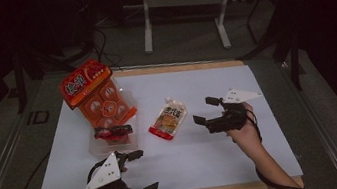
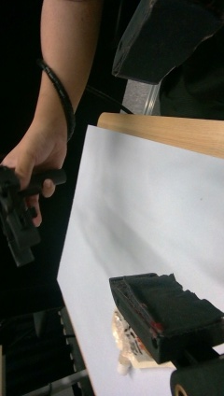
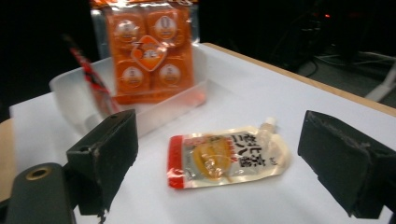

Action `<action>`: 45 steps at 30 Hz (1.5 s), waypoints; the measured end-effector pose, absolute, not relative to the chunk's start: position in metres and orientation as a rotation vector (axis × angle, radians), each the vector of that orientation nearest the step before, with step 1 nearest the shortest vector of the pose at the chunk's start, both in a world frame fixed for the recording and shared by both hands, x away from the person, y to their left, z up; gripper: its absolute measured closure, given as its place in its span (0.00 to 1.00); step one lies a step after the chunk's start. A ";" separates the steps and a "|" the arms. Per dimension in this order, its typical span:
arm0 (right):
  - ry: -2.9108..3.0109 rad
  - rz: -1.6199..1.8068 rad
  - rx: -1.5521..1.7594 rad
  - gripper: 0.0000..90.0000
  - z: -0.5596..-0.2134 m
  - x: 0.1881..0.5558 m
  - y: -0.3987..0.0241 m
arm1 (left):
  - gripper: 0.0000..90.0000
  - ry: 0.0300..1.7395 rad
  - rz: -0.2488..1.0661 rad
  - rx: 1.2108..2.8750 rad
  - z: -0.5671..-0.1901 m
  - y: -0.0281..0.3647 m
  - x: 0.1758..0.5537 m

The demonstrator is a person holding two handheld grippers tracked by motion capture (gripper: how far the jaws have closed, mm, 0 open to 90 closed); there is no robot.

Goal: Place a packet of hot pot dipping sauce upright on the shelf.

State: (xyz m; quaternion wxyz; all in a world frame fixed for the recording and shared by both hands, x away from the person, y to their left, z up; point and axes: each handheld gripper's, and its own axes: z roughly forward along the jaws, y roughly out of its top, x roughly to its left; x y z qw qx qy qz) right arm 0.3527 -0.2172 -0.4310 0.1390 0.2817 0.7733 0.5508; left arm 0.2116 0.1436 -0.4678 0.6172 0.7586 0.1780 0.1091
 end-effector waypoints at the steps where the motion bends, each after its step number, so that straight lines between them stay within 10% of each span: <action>1: 2.236 1.595 0.819 0.13 -0.432 0.354 -0.216 | 0.03 0.412 0.259 1.748 -0.469 0.145 0.211; 45: 2.305 1.228 1.094 0.42 -0.508 0.451 -0.160 | 0.03 0.421 0.263 1.758 -0.483 0.150 0.208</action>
